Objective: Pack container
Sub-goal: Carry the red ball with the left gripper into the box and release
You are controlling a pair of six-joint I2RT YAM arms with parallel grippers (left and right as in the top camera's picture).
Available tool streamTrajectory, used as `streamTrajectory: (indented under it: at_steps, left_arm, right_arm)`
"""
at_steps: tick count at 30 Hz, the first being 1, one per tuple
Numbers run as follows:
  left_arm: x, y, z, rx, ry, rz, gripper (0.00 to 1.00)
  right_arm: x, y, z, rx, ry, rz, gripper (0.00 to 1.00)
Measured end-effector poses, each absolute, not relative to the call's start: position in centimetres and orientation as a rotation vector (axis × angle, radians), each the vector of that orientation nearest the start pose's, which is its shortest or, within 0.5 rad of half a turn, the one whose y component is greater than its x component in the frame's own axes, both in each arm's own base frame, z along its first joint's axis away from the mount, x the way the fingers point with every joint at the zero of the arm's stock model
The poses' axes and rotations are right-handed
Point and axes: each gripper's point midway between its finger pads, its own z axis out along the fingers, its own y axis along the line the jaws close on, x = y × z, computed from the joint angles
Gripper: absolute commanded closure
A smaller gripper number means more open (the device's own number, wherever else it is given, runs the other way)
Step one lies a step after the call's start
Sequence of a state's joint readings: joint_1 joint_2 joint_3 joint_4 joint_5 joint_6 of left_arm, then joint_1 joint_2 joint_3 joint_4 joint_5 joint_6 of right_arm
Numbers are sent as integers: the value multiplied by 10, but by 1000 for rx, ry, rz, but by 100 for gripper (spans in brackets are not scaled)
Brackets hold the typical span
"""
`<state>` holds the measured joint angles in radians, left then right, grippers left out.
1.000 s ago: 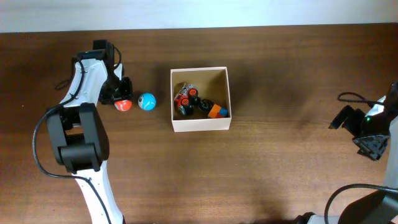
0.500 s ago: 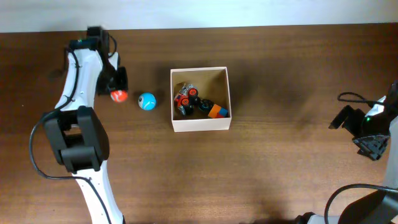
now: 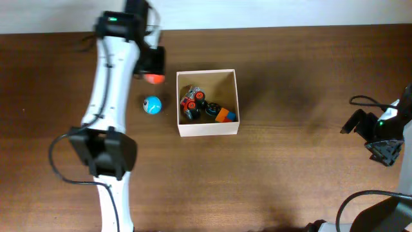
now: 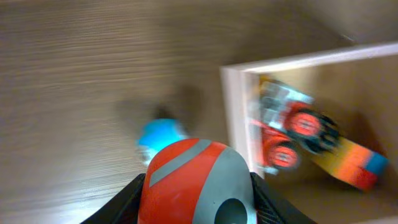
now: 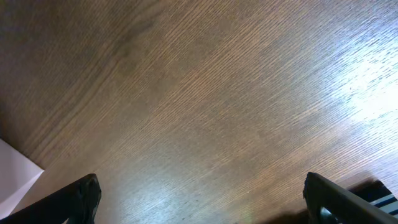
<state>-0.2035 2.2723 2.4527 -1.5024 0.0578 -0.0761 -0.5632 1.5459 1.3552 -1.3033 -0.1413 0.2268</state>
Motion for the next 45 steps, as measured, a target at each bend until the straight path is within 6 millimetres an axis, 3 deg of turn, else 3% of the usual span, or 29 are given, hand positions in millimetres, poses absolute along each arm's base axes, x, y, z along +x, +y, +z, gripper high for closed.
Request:
streamTrajectory:
  at_steps: [6, 8, 9, 10, 11, 21, 26, 40, 45]
  left_arm:
    - [449, -180, 181, 440, 2865, -178, 51]
    - [448, -190, 182, 469, 2846, -177, 40]
    - [448, -193, 182, 484, 2837, -171, 28]
    - [448, -196, 182, 495, 2831, -163, 7]
    - [448, -197, 182, 506, 2828, -156, 3]
    - [457, -189, 183, 490, 2800, -99, 1]
    - [459, -164, 182, 393, 2822, 47, 1]
    - [452, -36, 177, -157, 2963, 242, 1]
    - [449, -10, 177, -255, 2976, 253, 1]
  right_arm:
    - [253, -131, 146, 1161, 2806, 192, 1]
    - [253, -131, 146, 1162, 2805, 192, 1]
    - [253, -131, 146, 1162, 2805, 192, 1]
    - [253, -131, 146, 1161, 2806, 192, 1]
    - [253, -131, 146, 1163, 2805, 192, 1]
    - [253, -131, 146, 1161, 2806, 192, 1]
    - [253, -131, 146, 1161, 2805, 192, 1]
    - [253, -131, 146, 1162, 2805, 192, 1]
    - [253, -131, 146, 1162, 2805, 192, 1]
